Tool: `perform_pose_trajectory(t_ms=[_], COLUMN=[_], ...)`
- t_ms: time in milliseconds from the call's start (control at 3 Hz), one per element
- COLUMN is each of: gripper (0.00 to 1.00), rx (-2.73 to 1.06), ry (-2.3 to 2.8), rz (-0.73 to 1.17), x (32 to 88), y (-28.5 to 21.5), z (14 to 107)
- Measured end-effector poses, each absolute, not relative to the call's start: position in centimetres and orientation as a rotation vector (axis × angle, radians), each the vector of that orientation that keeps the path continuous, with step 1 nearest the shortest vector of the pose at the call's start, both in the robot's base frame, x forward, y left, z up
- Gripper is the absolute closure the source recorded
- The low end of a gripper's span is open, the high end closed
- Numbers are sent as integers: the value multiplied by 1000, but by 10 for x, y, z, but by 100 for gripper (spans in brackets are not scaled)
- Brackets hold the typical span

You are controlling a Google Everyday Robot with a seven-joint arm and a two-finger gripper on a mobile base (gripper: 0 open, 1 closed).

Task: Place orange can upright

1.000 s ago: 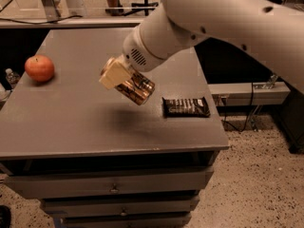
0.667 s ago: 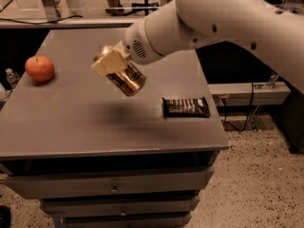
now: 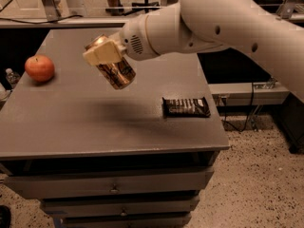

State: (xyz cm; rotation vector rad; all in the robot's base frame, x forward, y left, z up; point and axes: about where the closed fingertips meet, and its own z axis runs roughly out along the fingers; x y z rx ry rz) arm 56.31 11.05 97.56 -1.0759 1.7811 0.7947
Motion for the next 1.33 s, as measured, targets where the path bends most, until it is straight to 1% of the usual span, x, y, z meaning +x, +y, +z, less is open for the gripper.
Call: perform_pose_trajectory(t_ms=[333,667,1333], gripper=[100,100,100], rx=[-1042,-932,-724], ry=[1750,1674,1495], rz=[801,869,967], x=[562,571,602], y=[109,109,126], z=[980,973,962])
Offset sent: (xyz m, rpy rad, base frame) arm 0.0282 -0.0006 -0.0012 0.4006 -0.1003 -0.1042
